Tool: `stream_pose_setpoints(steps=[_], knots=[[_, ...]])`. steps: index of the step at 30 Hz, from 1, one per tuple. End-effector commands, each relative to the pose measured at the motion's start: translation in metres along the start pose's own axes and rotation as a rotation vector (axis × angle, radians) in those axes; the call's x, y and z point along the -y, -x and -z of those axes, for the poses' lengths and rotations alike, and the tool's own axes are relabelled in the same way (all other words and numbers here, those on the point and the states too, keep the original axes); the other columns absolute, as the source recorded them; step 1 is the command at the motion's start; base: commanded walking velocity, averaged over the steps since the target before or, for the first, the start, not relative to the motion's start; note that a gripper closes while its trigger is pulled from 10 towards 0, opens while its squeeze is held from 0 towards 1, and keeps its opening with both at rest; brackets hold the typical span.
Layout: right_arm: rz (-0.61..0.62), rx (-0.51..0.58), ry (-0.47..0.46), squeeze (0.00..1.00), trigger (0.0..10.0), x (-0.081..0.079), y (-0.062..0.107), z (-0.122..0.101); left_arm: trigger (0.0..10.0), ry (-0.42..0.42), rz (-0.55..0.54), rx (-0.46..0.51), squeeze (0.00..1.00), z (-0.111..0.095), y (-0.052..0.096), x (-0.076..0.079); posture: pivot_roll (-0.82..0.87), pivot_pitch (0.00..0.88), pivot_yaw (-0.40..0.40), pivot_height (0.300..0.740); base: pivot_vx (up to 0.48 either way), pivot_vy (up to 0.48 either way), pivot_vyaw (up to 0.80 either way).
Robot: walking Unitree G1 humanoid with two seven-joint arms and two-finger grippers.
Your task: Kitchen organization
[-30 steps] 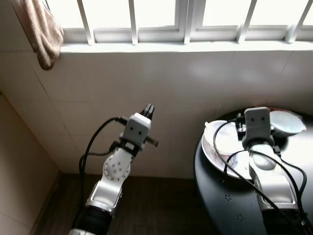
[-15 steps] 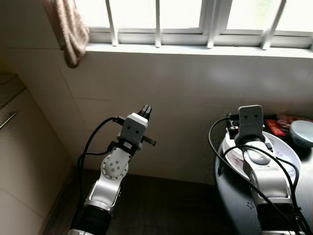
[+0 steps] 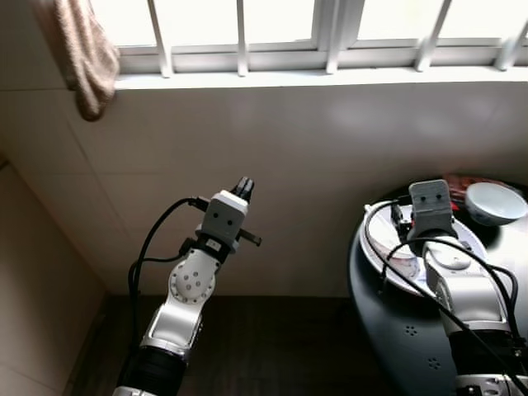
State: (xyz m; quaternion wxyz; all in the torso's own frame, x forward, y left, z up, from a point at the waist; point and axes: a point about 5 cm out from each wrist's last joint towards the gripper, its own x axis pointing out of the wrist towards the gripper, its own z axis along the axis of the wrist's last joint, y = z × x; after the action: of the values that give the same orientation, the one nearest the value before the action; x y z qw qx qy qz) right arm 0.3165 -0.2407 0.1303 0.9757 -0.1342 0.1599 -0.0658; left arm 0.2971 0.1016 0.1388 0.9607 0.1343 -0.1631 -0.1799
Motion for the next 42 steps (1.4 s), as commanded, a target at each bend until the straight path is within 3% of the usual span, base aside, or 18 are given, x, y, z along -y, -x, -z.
stream_pose_setpoints(steps=[1, 4, 7, 23, 32, 42], knots=[[-0.091, -0.001, -0.008, 0.00, 10.0, -0.010, -0.003, -0.006, 10.0, -0.013, -0.007, 0.004, 0.00, -0.002, 0.000, -0.004, -0.12, 0.000, 0.007, 0.740, 0.000, 0.000, 0.00], [-0.191, 0.011, 0.041, 0.00, 10.0, -0.011, -0.007, -0.009, 10.0, -0.013, -0.004, 0.003, 0.00, -0.002, 0.000, -0.003, -0.12, 0.000, 0.007, 0.740, 0.000, 0.000, 0.00], [-0.252, 0.028, 0.088, 0.00, 10.0, 0.001, -0.016, -0.015, 10.0, -0.015, -0.002, 0.002, 0.00, -0.002, 0.000, -0.003, -0.12, 0.000, 0.003, 0.740, 0.000, 0.000, 0.00], [-0.338, -0.014, 0.007, 0.00, 10.0, 0.035, -0.038, -0.018, 10.0, -0.021, -0.002, -0.003, 0.00, -0.002, 0.000, -0.003, -0.10, 0.000, -0.001, 0.740, 0.000, 0.000, 0.00], [-0.465, -0.014, -0.017, 0.00, 10.0, 0.024, -0.041, -0.013, 10.0, -0.024, -0.002, -0.006, 0.00, -0.002, 0.001, -0.003, -0.09, 0.000, -0.003, 0.740, 0.000, 0.000, 0.00], [-0.500, -0.042, 0.058, 0.00, 10.0, 0.018, -0.044, -0.007, 10.0, -0.024, -0.003, -0.009, 0.00, -0.002, 0.002, -0.002, -0.09, 0.000, -0.008, 0.740, 0.000, 0.000, 0.00]])
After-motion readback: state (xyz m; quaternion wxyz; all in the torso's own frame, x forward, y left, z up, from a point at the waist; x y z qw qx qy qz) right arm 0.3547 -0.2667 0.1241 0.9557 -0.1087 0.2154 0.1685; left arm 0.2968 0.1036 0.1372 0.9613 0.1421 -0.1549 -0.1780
